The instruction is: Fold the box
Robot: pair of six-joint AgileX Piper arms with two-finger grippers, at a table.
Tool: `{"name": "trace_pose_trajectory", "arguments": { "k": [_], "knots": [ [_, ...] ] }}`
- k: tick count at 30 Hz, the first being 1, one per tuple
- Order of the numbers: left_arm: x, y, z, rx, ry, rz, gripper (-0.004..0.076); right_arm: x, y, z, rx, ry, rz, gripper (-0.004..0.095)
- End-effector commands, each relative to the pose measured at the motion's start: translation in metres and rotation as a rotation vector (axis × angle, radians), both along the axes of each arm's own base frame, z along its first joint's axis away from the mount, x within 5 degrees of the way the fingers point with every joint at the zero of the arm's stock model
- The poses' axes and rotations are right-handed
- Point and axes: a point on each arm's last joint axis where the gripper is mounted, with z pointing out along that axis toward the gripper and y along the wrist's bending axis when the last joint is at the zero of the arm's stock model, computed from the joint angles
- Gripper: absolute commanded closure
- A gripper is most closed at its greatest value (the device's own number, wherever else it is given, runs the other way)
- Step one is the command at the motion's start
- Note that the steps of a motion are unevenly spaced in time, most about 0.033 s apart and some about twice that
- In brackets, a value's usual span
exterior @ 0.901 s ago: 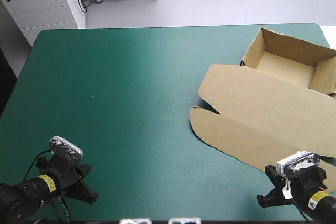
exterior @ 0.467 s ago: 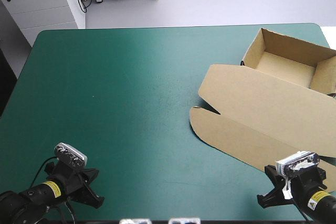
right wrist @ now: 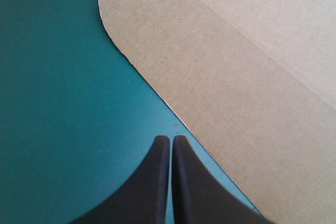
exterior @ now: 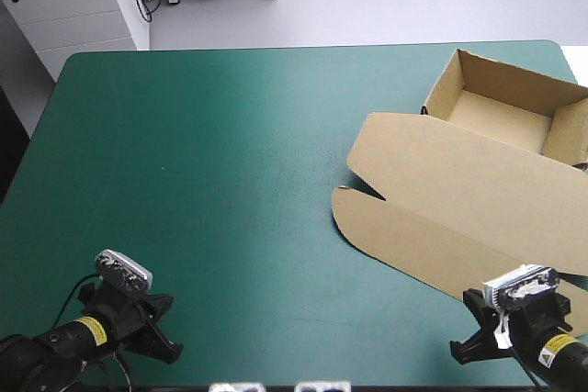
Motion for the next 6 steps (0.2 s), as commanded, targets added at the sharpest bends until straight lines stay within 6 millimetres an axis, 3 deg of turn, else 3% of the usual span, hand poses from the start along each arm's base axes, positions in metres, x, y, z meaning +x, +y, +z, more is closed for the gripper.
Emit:
{"name": "trace_pose_trajectory", "arguments": {
  "k": [1,6],
  "knots": [
    [0.0041,-0.0035,0.0109,-0.052,-0.060,0.002,0.0731,0.0035,0.0010,0.0118,0.030,-0.070,-0.006,0.0908],
    [0.0042,-0.0033,0.0109,-0.049,-0.062,0.002,0.0731,0.0035,0.0010,0.0118,0.030,-0.070,-0.006,0.0908]
  ]
}}
